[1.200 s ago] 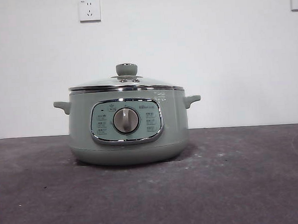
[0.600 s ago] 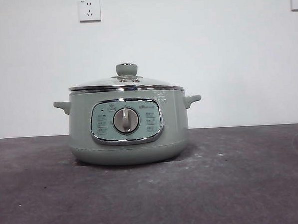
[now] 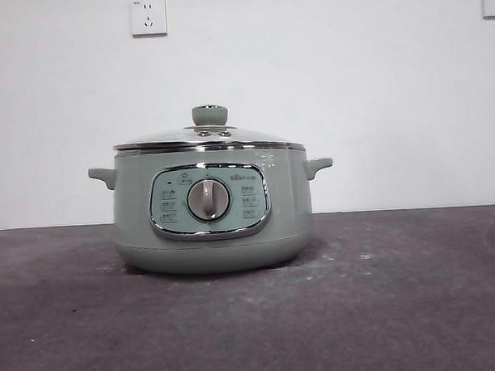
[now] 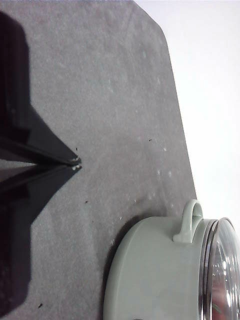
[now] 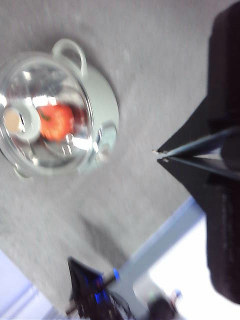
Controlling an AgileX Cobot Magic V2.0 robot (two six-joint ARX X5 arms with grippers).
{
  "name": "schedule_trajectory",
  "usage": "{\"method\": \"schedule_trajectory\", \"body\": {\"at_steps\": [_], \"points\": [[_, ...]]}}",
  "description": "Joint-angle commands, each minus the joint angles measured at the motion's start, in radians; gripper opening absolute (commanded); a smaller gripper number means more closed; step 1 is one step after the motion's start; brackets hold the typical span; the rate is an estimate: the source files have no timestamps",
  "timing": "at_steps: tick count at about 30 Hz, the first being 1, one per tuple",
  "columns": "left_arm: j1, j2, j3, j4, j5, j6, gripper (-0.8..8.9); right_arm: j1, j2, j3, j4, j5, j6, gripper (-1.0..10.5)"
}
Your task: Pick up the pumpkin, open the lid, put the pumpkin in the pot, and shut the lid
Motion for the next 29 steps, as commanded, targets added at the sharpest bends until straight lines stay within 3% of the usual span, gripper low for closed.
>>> {"method": "schedule_trajectory", "body": {"at_steps": [1,5,9,14,19,29], "points": [[0.002,-0.002,-0.016,0.001,0.007,-0.01,-0.03,-0.07,-0.079,-0.016,0.124,0.0,-0.019,0.0],[0.002,-0.002,-0.016,0.001,0.008,-0.01,-0.03,-0.206,-0.258,-0.198,0.384,-0.054,-0.005,0.0],[0.002,-0.002,-0.016,0.001,0.008,-0.01,-0.03,-0.349,-0.509,-0.602,0.735,-0.05,-0.009,0.0],[0.002,-0.002,-0.016,0.001,0.008,-0.01,-0.03,-0.428,-0.712,-0.957,1.025,-0.048,-0.011,0.0],[0.002,-0.002,-0.016,0.001,0.008,-0.01,-0.03,-0.459,-0.856,-1.236,1.168,-0.045,-0.011,0.0],[0.002,-0.002,-0.016,0.001,0.008,-0.01,-0.03,-0.462,-1.08,-1.638,1.268,-0.04,-0.011,0.0]]}}
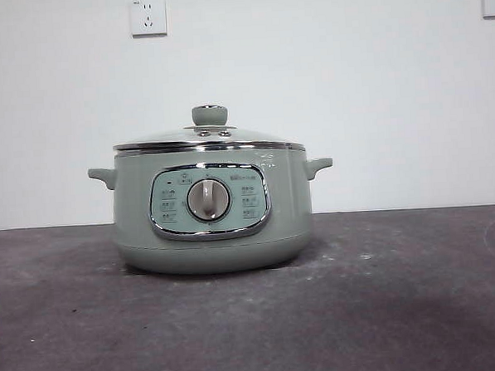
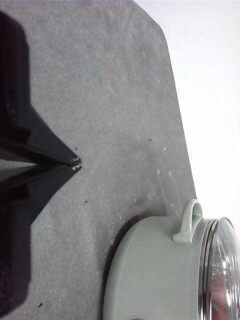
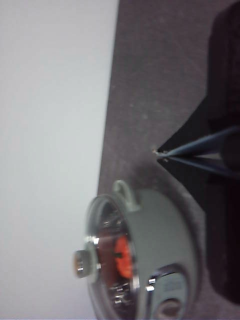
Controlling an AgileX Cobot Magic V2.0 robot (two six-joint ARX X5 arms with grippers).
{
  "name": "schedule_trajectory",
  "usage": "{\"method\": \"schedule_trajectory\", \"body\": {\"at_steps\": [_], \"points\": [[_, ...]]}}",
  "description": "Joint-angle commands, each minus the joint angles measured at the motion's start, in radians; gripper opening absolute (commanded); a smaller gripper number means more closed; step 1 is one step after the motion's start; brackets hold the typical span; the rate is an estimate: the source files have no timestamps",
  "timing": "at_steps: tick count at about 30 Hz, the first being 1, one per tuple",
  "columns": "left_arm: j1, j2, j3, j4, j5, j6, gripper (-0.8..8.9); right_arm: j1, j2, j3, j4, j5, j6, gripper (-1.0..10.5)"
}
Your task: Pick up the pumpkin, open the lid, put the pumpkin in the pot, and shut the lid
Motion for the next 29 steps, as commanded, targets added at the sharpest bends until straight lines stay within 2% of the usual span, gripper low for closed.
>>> {"method": "schedule_trajectory", "body": {"at_steps": [1,8,14,18,29], "points": [[0.002,-0.002,-0.016,0.001,0.006,-0.01,-0.03,-0.001,-0.047,-0.087,0.012,0.006,-0.003,0.0],[0.002,-0.002,-0.016,0.001,0.006,-0.01,-0.03,-0.001,-0.125,-0.196,-0.018,0.006,0.004,0.0],[0.002,-0.002,-0.016,0.001,0.006,-0.01,-0.03,-0.001,-0.125,-0.197,-0.067,0.005,0.006,0.0],[0.002,-0.002,-0.016,0.001,0.006,-0.01,-0.03,0.0,-0.125,-0.197,-0.063,0.005,0.055,0.0],[0.002,-0.002,-0.016,0.001,0.006,-0.01,-0.03,0.001,-0.125,-0.197,-0.063,0.005,0.053,0.0]]}}
